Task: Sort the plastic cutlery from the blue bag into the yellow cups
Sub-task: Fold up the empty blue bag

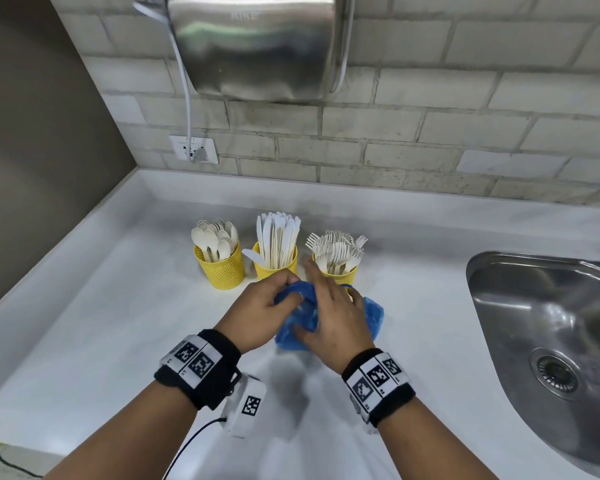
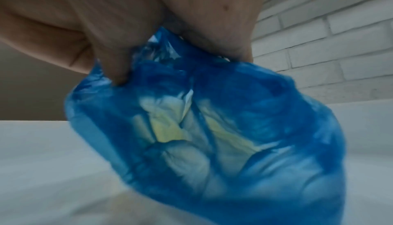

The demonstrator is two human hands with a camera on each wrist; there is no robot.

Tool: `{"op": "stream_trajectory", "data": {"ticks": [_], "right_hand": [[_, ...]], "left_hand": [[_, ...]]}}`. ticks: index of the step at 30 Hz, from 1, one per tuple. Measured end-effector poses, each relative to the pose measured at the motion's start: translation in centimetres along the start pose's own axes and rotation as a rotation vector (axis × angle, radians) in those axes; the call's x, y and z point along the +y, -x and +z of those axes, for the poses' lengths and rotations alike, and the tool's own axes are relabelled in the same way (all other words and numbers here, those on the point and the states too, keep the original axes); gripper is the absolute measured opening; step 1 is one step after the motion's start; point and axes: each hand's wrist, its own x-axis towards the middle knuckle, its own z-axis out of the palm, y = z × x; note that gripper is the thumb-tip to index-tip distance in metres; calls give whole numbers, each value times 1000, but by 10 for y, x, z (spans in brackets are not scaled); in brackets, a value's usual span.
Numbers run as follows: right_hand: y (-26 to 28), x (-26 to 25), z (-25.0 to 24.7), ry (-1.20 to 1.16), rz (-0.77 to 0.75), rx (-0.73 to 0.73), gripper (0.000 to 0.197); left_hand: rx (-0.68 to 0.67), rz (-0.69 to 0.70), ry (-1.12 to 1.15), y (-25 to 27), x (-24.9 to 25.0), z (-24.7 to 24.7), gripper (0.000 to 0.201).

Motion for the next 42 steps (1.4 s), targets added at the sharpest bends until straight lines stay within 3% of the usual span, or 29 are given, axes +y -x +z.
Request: {"op": "stream_trajectory", "data": {"ticks": [5, 10, 12, 16, 18, 20, 23, 24, 26, 29, 31, 33, 34, 36, 39, 42], "right_hand": [[-3, 16, -9, -76, -64, 232, 47], [-4, 35, -22, -167, 14, 315, 43], [-4, 36, -27, -77, -7, 317, 35], [-6, 40, -26, 29, 43, 275, 32], [-6, 36, -29, -181, 110, 263, 30], [-9, 31, -35, -469, 211, 223, 26], [-15, 29, -38, -729, 296, 194, 28], [-15, 28, -41, -789, 306, 199, 26], [-16, 27, -49, -970, 334, 206, 21], [-18, 26, -63, -1268, 384, 205, 16], [-16, 25, -69, -1461, 416, 108, 11], [-14, 25, -74, -1661, 472, -22, 30], [-13, 25, -75, -1730, 479, -35, 37], [-13, 24, -77, -1826, 471, 3, 31], [-10, 21, -75, -1943, 458, 58, 26], [-11, 21, -74, -1919, 444, -8, 33]], "left_hand": [[52, -79, 134, -5, 9, -10, 11], [-34, -187, -108, -2, 9, -31, 41], [-78, -190, 42, -1, 11, -34, 36], [-15, -204, 646, -6, 25, -29, 18], [55, -215, 768, -12, 28, -25, 17], [146, -243, 751, -17, 27, -22, 24], [197, -285, 749, -22, 21, -19, 59], [206, -309, 783, -23, 20, -19, 61], [166, -368, 786, -22, 20, -22, 59], [-59, -405, 606, -19, 19, -24, 69], [-134, -423, 587, -16, 18, -24, 66], [-95, -405, 697, -15, 26, -24, 52], [-55, -401, 779, -15, 31, -24, 43], [15, -416, 952, -18, 34, -25, 36], [78, -456, 1146, -22, 38, -24, 41], [122, -475, 1162, -24, 45, -19, 43]]}}
